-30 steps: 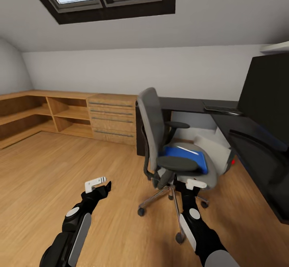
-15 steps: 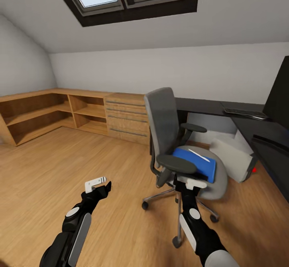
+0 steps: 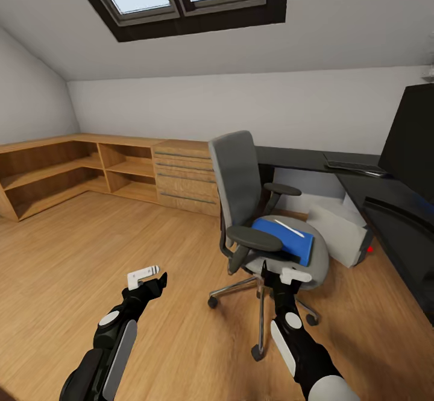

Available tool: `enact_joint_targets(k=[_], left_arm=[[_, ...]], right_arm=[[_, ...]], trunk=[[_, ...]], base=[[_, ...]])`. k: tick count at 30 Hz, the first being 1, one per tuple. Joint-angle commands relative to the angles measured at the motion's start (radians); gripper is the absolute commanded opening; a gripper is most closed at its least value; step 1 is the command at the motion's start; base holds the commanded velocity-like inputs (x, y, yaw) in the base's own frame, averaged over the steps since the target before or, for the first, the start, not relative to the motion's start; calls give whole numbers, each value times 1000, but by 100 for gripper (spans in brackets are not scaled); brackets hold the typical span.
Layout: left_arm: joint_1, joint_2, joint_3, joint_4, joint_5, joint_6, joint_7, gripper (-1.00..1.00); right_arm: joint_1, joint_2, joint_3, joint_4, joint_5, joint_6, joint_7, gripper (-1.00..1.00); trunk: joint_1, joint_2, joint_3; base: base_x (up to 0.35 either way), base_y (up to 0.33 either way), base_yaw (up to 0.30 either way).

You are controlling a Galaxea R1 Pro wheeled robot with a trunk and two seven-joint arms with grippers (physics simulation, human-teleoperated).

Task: In the bedroom, organize the workspace by keeping the computer under the desk, ensuring the monitor is on the desk, placing the keyboard on the desk next to the monitor, placing the mouse on the desk next to the keyboard, moving the folder from the swivel chair onto the desk next to the mouse, stacking the notebook on top of the folder with the pen on top of the notebook, and positioning the swivel chair next to the desk.

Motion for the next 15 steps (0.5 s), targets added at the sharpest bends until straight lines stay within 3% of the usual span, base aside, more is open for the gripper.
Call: enact_joint_targets(k=[1, 15], left_arm=[[0, 0, 1, -2, 11, 5, 5, 100], [0, 0, 1, -2, 11, 5, 5, 100]], right_arm=[[-1, -1, 4, 1, -7, -4, -5, 100], [-1, -3, 4, 1, -7, -6, -5, 100]], trunk=[[0, 0, 0], [0, 0, 13]], base=[[-13, 0, -194], [-2, 0, -208]])
